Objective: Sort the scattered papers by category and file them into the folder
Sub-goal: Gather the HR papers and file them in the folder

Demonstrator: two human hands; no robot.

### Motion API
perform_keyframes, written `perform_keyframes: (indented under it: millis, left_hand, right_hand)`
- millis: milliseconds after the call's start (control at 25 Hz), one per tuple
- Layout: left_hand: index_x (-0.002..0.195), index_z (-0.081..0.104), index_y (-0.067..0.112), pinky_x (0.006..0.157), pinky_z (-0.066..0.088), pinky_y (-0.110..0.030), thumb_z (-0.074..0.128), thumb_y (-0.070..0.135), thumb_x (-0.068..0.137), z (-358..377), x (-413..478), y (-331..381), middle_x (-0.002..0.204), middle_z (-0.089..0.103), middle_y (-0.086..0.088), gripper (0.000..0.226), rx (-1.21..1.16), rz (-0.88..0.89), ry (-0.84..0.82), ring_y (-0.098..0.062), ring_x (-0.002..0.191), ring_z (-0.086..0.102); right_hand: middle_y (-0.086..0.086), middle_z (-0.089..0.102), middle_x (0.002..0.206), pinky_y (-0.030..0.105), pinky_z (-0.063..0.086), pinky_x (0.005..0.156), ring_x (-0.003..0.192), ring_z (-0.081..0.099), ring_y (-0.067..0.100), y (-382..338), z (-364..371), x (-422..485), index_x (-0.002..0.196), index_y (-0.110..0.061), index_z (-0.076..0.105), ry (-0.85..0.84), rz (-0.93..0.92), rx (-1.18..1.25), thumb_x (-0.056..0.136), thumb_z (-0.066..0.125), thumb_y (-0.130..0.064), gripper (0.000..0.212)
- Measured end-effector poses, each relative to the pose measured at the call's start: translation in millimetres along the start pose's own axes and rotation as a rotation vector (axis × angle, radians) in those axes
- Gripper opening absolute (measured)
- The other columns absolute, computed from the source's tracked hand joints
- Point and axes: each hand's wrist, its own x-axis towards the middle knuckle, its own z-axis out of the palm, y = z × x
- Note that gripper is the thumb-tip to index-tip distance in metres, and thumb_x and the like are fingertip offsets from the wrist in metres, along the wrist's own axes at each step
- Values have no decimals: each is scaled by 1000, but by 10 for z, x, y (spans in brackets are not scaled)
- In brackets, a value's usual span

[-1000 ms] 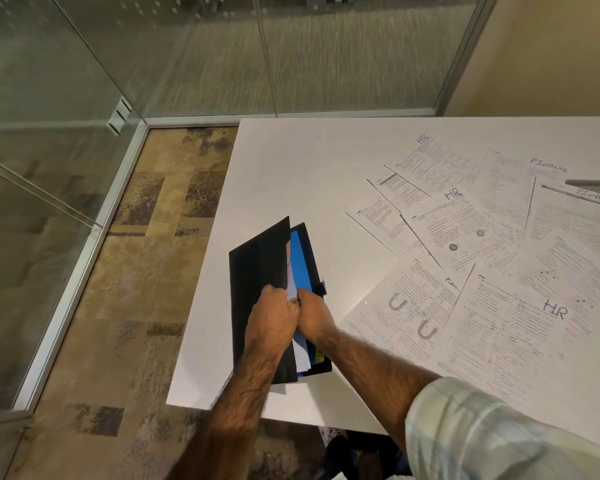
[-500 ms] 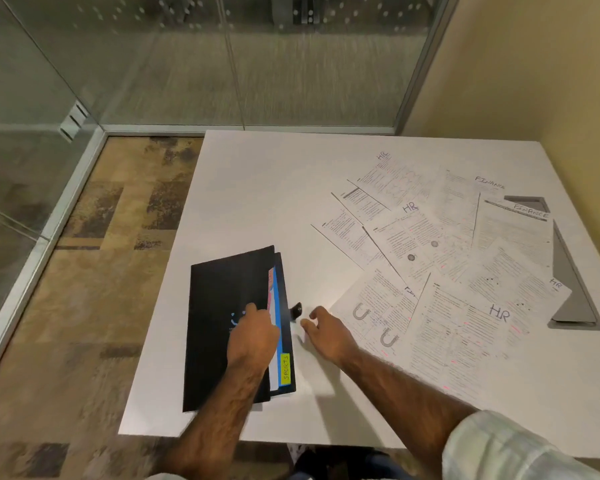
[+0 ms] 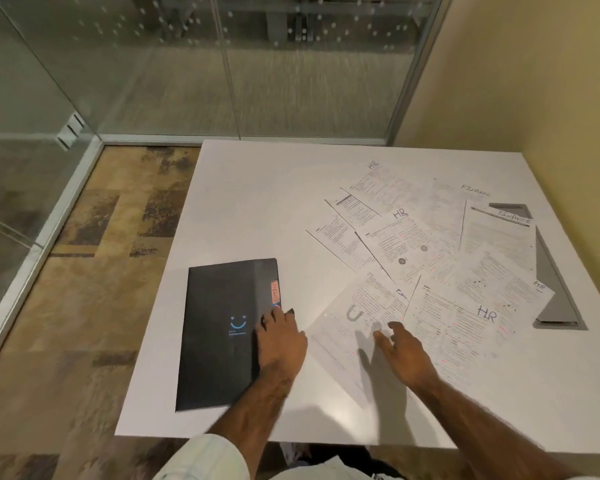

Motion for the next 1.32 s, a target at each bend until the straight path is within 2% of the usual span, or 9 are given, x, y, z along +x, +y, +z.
perform_keyframes:
  millis: [120,320,520,680,760,880,1040,1160,1320]
  left_hand:
    - [158,24,12,124,12,-54,35,50,102,76,-230,152,168,12,-16,69,40,143,-69,-38,154,12]
    - [161,-5,14,124,-10,-54,25,57,104,259,-510,479,165,-25,-13,77,-24,219,-140,-37,153,-19]
    - [161,-5,23,123,-8,-51,16,69,97,272,-406,721,168,-18,-9,82,-74,285,-102,-34,155,-16]
    - [161,-5,24,123,-7,-49,-19,78,78,230,-256,1084,168,-16,-8,100,-101,301,-31,-31,156,-13]
    - [162,-1,22,123,-3,-51,-21,79,76,203,-227,1344,169,-13,-8,104,-97,301,2,-32,156,-9]
    - [162,5,23,123,2,-51,-16,79,81,143,-203,1870,168,-10,-5,101,-102,307,-9,-31,156,-4]
    - [162,0,23,123,0,-50,5,75,93,136,-142,2550,166,-16,-3,87,-79,307,-32,-28,155,-11]
    - [161,-8,21,124,0,-52,17,74,92,206,-121,2927,165,-22,-7,90,31,339,-146,-32,155,-14]
    - [161,-8,19,126,7,-53,53,57,94,329,-82,3299,168,-19,-11,98,186,423,-354,-36,156,-11]
  right_hand:
    - [16,55,147,47,44,108,132,54,34,245,-16,-53,147,-9,44,40,24,16,101,47,-54,64]
    - [18,53,149,51,46,108,133,53,37,528,-104,-176,147,-9,44,72,87,41,101,45,-56,66]
    - [5,58,143,47,44,110,131,52,27,746,-357,-205,143,-18,50,138,15,-75,94,35,-75,77]
    - [2,51,142,45,44,107,136,40,27,1049,-819,-133,143,-22,45,205,-70,-283,101,39,-55,54]
    - [3,44,151,49,41,111,145,32,31,1317,-1049,-24,148,-22,39,203,-45,-309,99,32,-62,63]
    - [5,33,160,53,34,116,151,22,31,1831,-1388,196,155,-22,28,208,-4,-303,87,14,-73,87]
    - [6,23,166,55,22,121,155,12,31,2357,-1744,539,158,-21,21,209,-16,-288,99,36,-62,73]
    - [9,33,162,52,31,118,152,24,33,2570,-1835,740,154,-16,32,189,-45,-256,100,43,-57,69]
    - [4,54,141,37,45,107,132,53,23,2547,-1771,978,142,-17,49,113,-80,85,96,60,-37,51]
